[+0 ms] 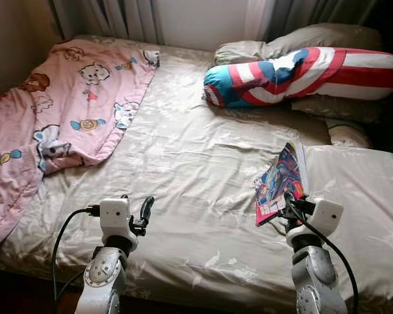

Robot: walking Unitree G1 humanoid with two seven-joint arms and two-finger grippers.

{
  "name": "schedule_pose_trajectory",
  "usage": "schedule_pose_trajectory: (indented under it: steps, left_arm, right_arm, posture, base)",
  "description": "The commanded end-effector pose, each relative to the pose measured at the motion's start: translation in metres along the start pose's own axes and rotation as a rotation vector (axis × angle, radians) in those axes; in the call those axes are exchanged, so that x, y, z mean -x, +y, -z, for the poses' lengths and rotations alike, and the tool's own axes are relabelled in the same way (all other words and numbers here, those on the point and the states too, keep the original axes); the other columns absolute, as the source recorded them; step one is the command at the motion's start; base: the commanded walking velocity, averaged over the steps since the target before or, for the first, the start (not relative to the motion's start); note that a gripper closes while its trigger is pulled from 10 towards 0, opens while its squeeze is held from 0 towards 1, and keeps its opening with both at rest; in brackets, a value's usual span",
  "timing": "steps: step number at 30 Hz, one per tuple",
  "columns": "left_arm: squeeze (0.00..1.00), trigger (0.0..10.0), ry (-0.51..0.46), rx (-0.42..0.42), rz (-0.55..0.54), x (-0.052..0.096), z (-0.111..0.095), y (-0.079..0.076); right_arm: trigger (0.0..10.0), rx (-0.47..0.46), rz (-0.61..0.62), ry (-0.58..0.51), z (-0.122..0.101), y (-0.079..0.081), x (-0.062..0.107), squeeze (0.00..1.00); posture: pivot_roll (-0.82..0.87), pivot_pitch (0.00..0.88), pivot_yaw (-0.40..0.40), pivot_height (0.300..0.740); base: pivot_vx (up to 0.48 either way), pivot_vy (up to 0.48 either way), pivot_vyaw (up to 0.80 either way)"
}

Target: Clean up the room

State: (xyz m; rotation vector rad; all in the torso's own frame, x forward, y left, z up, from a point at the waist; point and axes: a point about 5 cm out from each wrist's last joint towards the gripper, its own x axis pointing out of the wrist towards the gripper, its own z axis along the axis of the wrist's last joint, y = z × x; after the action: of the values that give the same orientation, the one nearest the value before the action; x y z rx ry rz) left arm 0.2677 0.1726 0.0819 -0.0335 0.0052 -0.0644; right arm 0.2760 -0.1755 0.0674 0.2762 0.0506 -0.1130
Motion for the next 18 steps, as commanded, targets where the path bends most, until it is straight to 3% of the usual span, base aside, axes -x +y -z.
schedule_pose_trajectory:
  steps: [1, 5, 13, 18]
  left_arm:
    - [0.0, 10.0, 0.008, -0.004, 0.014, 0.0014, -0.0002, -0.0015]
    - [0.0, 10.0, 0.01, -0.005, 0.014, 0.0018, 0.0001, -0.0009]
    - [0.0, 10.0, 0.011, -0.009, 0.016, 0.0029, 0.0003, 0.0002]
    - [0.0, 10.0, 0.014, -0.008, 0.019, 0.0038, 0.0007, 0.0003]
  right_arm:
    - [10.0, 0.003, 0.005, -0.015, -0.0035, -0.0015, -0.0013, 0.0]
    - [10.0, 0.001, 0.006, -0.031, -0.0046, -0.0013, -0.0008, 0.0]
    - [10.0, -0.005, 0.011, -0.034, -0.0026, -0.0004, 0.0012, 0.0]
    - [10.0, -0.003, 0.02, 0.014, 0.0032, 0.0005, -0.0009, 0.0]
  posture:
    - [0.07, 0.178, -0.076, 0.715]
    - [0.07, 0.177, -0.074, 0.695]
    - [0.07, 0.165, -0.069, 0.695]
    - [0.07, 0.155, -0.068, 0.685]
  base:
    - [0.0, 0.0, 0.0]
    - [0.0, 0.0, 0.0]
    - [0.0, 0.0, 0.0]
    - [0.0, 0.0, 0.0]
